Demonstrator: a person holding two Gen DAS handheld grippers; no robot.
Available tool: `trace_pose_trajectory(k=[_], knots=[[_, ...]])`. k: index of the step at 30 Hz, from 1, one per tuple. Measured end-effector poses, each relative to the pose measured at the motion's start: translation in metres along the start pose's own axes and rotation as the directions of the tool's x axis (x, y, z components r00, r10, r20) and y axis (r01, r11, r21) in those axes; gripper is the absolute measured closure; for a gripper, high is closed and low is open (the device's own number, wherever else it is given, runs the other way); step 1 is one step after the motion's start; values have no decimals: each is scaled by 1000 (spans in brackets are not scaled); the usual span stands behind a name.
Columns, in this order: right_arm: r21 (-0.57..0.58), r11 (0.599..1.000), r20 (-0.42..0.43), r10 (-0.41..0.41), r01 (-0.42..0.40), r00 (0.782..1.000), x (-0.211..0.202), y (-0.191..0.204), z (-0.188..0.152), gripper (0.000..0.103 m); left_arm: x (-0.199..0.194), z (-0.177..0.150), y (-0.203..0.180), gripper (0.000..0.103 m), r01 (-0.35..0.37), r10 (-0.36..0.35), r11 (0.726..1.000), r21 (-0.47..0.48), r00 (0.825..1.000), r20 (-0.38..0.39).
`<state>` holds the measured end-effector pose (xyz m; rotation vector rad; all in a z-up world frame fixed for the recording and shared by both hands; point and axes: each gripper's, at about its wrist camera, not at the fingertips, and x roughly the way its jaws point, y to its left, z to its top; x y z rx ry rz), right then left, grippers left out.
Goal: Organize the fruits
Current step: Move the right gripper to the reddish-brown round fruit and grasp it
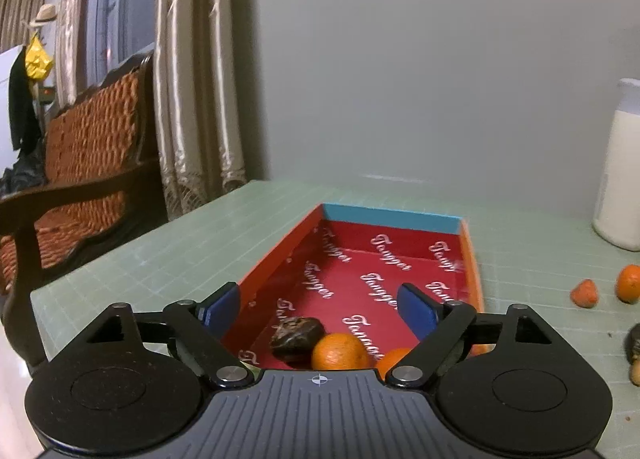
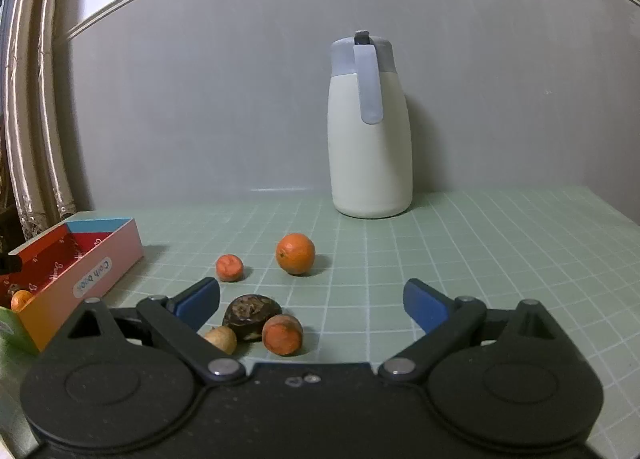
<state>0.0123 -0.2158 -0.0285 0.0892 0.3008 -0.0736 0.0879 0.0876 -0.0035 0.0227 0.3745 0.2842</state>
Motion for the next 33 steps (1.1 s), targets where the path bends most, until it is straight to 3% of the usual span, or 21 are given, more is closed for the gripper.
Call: trace_pose_trajectory(k=[11,14,20,29,33], knots=[[-3,999,-11,36,-36,999,-2,0,1,10,-50,-16,-33,13,148,-148,987,61,989,-1],[-1,998,-33,56,-56,998,0,-1,0,25,-65,-25,-48,13,196,-197,976,96,980,-2],[27,997,-85,74,-72,994,7,-4,-3,26,-82,-38,-68,12,250,-250,958,142,968,-12],[53,996,-138,85,-78,987,18,-4,-5,43,-83,-44,-63,10,226,-226,966,129,974,-16],[46,996,-159,80,-74,984,24,1,-6,44,-81,-43,-52,10,191,-191,976,101,982,-11]])
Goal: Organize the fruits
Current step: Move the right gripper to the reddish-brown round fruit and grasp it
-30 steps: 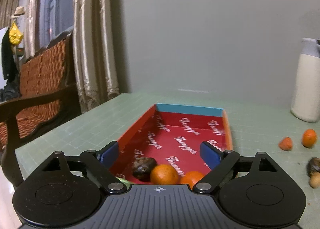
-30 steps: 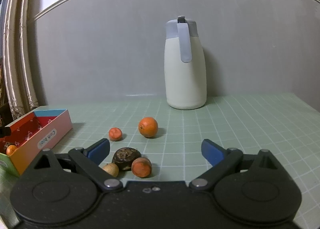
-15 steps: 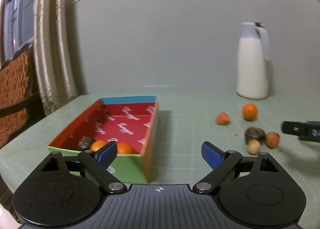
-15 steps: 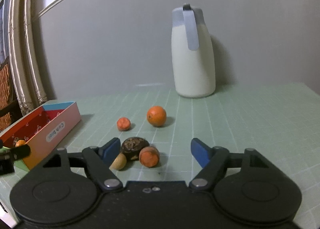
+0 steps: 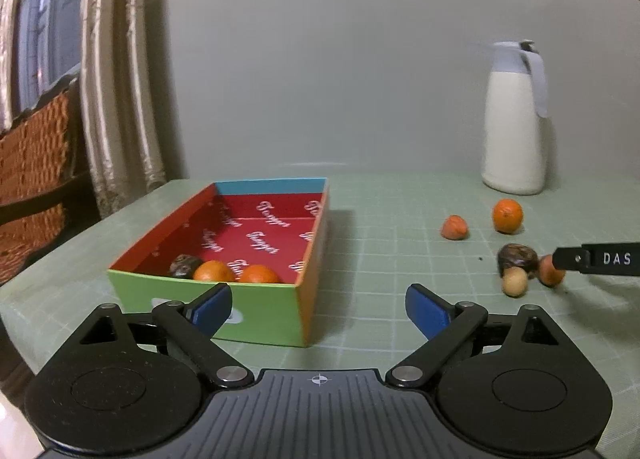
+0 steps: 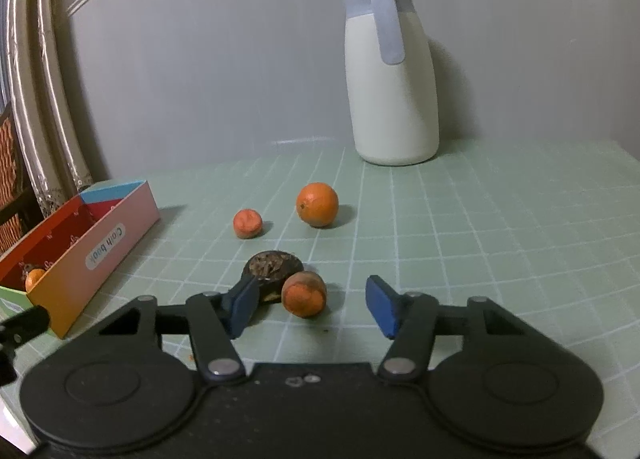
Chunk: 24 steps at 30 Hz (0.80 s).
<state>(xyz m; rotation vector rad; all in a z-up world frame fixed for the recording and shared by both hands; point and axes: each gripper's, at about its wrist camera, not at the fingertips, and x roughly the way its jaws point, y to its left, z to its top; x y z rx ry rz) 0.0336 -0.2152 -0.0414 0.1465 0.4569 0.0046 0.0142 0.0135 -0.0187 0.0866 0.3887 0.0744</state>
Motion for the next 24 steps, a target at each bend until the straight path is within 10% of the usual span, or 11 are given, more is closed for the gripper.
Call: trace_pose_trajectory(k=[24], knots=[[67,998,-94,18,-11,995,34,-1,0,61,1,-3,29,8,-48,48,998,-39,999,-1]])
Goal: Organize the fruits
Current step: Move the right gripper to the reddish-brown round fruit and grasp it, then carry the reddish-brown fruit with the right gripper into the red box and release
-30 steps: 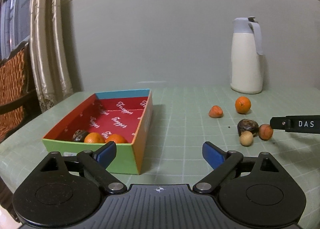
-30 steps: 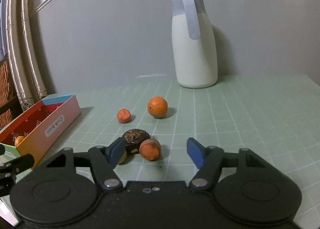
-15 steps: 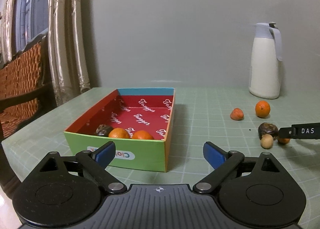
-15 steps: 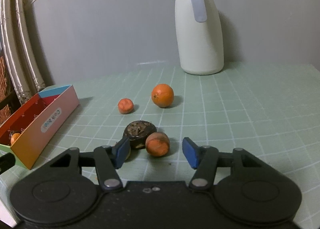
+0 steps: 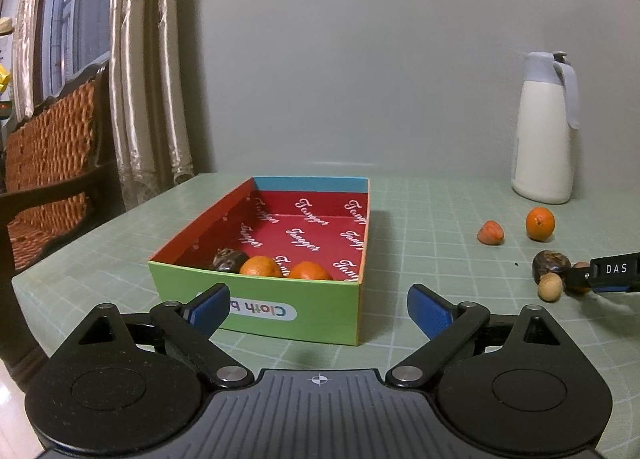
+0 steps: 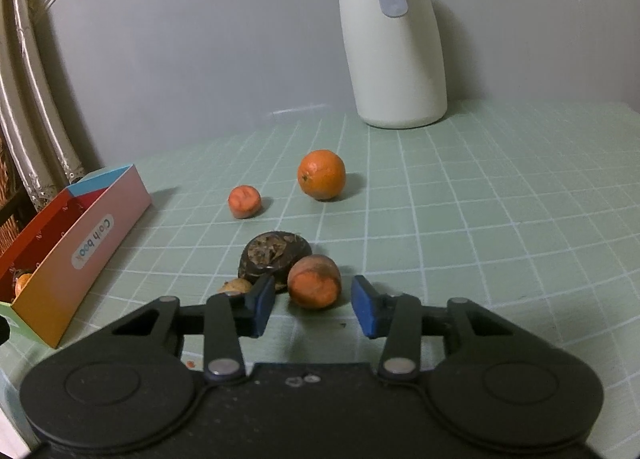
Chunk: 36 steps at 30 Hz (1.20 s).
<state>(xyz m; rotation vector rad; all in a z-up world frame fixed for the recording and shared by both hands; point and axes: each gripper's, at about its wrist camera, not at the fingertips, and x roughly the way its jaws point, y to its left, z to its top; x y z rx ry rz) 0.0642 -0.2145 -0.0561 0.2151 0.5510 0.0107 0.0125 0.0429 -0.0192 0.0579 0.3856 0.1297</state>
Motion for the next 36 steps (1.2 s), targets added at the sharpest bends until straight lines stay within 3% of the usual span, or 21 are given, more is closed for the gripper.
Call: trace_pose_trajectory(k=[5,10,23,36], knots=[[-1,1000,-6,6,-6,1000,4,2,2,63,1,0,5,8,-7,7,1000,-8,1000,-4],[-6,1000,-3,-4,4,1000,4,3,2,74,3,-1,8,7,-15,15,1000,-12,1000,-9],[-34,999,41,-17,18,999,-7,7,5,74,2,-2,16,5,-27,27,999,-26,1000,-7],[-135,987,92,96,-83,991,-19,53,12,74,-3,-8,61,4,-124,123,989,-84,992,-15]])
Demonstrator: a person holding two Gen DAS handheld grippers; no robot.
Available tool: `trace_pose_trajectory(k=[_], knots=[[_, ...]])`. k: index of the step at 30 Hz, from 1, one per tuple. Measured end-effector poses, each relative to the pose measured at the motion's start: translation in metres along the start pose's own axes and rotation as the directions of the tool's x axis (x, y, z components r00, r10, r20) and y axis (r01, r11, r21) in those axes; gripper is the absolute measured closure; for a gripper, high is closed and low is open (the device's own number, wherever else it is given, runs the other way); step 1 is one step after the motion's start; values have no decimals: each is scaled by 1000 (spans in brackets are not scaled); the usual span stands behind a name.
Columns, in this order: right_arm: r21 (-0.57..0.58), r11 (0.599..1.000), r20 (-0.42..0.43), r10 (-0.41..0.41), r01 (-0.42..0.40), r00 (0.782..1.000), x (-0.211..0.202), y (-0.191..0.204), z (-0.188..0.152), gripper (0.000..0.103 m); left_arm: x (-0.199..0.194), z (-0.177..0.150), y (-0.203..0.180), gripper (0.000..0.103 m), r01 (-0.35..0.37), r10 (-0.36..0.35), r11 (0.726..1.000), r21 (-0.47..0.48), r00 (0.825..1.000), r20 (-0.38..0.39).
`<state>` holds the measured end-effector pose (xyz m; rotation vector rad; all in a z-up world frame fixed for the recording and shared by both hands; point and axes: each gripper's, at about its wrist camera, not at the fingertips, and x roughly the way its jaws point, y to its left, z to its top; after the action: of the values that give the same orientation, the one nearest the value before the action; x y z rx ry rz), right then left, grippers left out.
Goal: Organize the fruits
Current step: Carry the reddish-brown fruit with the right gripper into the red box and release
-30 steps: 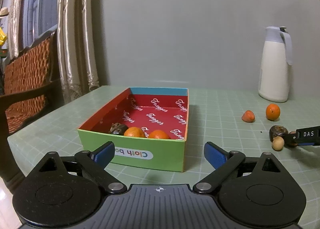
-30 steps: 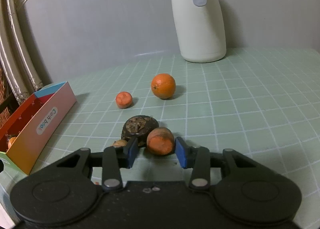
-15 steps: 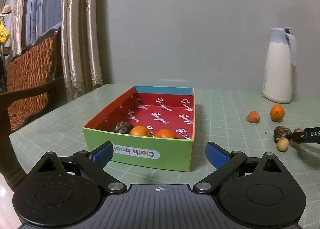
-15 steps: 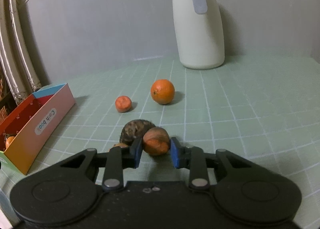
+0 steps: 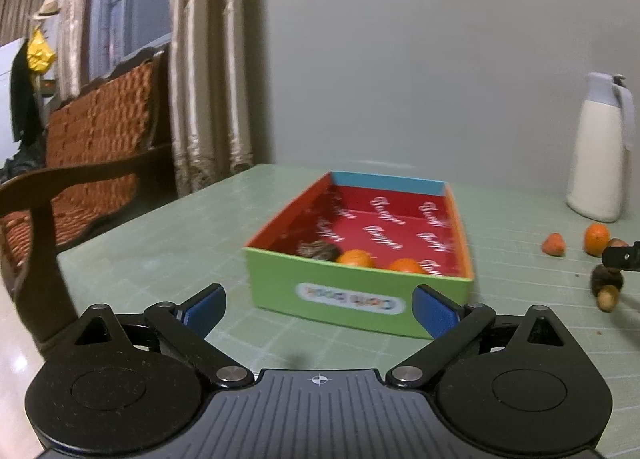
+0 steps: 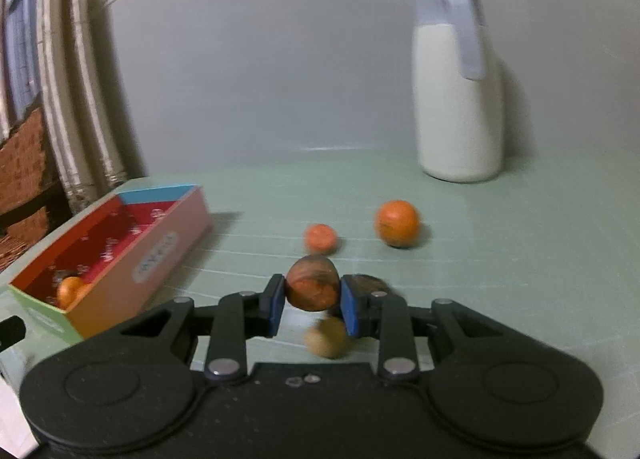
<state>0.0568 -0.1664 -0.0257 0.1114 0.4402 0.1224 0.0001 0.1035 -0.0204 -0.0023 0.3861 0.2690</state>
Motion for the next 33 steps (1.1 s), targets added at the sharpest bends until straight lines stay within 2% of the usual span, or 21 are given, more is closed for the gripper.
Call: trace_pose_trajectory(k=[12,19,24,33], knots=[[-108,978,10,178,-176,984,8,82,12,74,2,-8,50,4,-90,89,994,-61,996,-21],[-171,954,-23,246,-246,969,21,125,17,74,4,-11,67,4,-117,115,989,-92,993,-32],[-214,941,-63,254,-262,965,32,148,14,74,5,-13,76,4,-124,120,986,-109,992,-39],[-246,936,-105,233,-252,967,46,167,11,73,5,-14,78,4,-125,121,986,-114,992,-44]])
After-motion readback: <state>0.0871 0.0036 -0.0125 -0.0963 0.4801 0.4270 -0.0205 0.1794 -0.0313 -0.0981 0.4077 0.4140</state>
